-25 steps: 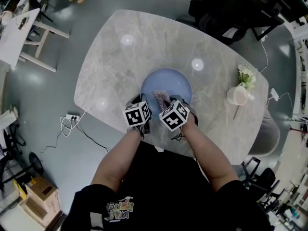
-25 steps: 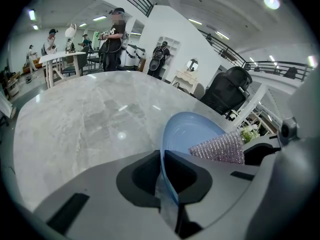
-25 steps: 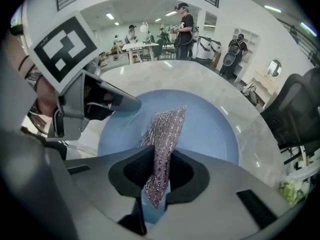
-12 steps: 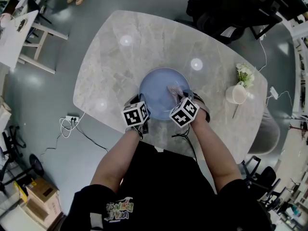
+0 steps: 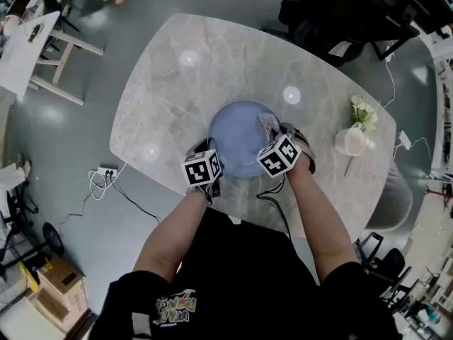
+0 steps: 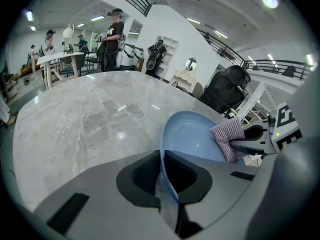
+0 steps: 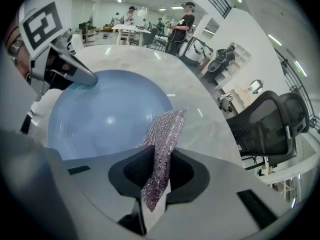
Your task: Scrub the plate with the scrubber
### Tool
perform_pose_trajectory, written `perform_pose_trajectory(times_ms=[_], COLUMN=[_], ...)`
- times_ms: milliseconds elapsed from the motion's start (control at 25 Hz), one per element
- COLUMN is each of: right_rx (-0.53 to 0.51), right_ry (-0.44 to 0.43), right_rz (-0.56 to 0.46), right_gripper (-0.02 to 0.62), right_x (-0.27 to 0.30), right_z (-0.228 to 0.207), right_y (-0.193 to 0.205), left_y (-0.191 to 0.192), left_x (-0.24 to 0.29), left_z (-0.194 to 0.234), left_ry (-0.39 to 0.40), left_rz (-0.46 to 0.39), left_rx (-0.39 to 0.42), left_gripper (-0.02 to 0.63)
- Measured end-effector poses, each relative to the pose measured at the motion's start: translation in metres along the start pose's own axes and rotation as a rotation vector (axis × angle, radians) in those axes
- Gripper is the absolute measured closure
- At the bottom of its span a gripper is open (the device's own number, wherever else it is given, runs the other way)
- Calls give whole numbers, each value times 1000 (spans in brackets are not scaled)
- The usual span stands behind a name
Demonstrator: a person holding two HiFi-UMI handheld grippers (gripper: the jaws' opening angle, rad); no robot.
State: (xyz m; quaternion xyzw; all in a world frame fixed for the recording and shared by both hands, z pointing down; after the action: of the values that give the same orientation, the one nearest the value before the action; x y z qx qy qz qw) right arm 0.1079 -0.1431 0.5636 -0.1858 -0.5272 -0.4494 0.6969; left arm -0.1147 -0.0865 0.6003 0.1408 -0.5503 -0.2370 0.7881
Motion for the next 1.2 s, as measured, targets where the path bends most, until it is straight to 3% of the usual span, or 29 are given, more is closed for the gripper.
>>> perform_pose_trajectory(times_ms=[200,360,440,560,720,880,1040,1200], right_rx=[86,52,-27,-256,-625,-863,-918,-840], right_ry=[30,-92,-193,-282,-292,-271,-218,-179], right_rz=[-100,-233,-271,-278,-218,-179,-168,-161], right_gripper=[518,520,520,520,521,522,522,522], right_x=[-9,-19,-21,-25,-25,-26,-19,-8], right_z=[-15,-3,10,36,63,81,81,79], right_y=[-9,-32,-47,-67,-91,-114,-129,-137], left_y=[0,-1,-1,0,0,-2,-2,-2], left_x=[0,0,1,0,1,1,1,1], left_z=[0,1,1,1,1,0,1,2], left_ry=[3,8,10,13,17,18,23,28], left_rz=[3,3,2,4,6,15,9,7], left_rx=[-1,-11,-12,-8,3,25,52,53], left_gripper=[568,568,568,568,568,568,566,567])
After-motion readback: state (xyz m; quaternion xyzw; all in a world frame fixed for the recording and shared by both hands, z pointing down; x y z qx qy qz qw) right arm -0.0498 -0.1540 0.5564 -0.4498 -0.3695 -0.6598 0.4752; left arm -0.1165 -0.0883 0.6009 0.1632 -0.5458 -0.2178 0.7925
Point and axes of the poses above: the fingertips, and each gripper's own axes: x forward along the fingers, z to its left, y out of its underside, the point moved 7 cm from there along -x, backward along the fingers, and after that the axes turned 4 degrees about z, right-handed, at the moved point
